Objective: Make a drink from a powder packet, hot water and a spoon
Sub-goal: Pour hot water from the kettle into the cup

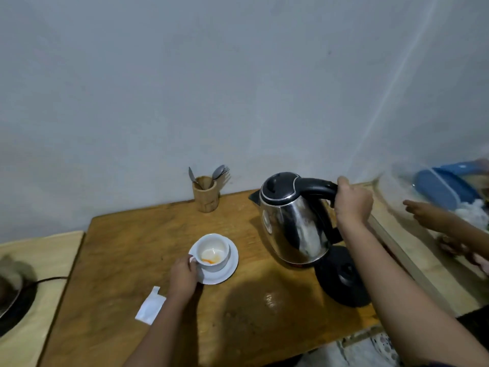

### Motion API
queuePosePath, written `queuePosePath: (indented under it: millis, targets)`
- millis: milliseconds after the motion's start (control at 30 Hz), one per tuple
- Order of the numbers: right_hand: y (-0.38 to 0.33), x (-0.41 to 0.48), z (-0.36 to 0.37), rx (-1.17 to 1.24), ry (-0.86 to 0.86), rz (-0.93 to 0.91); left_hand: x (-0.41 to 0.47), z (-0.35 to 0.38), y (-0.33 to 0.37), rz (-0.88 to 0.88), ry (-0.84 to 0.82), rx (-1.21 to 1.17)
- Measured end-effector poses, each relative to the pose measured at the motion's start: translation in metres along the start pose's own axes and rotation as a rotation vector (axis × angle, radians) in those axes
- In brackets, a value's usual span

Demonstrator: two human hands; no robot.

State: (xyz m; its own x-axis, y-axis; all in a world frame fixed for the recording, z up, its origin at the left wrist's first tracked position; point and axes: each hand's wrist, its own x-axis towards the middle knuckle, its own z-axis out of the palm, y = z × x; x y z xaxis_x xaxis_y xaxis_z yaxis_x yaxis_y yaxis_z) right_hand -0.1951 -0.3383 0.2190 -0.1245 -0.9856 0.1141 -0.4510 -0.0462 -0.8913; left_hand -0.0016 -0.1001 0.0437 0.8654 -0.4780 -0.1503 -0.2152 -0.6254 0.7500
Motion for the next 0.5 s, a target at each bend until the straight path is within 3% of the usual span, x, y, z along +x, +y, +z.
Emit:
queuePosePath:
  millis: [200, 500]
  targets:
    - [-0.011, -0.007, 0.042, -0.099, -0.209, -0.127, 0.005, -0.004, -0.003, -0.044, -0.028, -0.025]
    - [-0.026, -0.023, 0.070, -0.198, -0.367, -0.384, 0.006, -0.005, -0.005, -0.047, -0.027, -0.038]
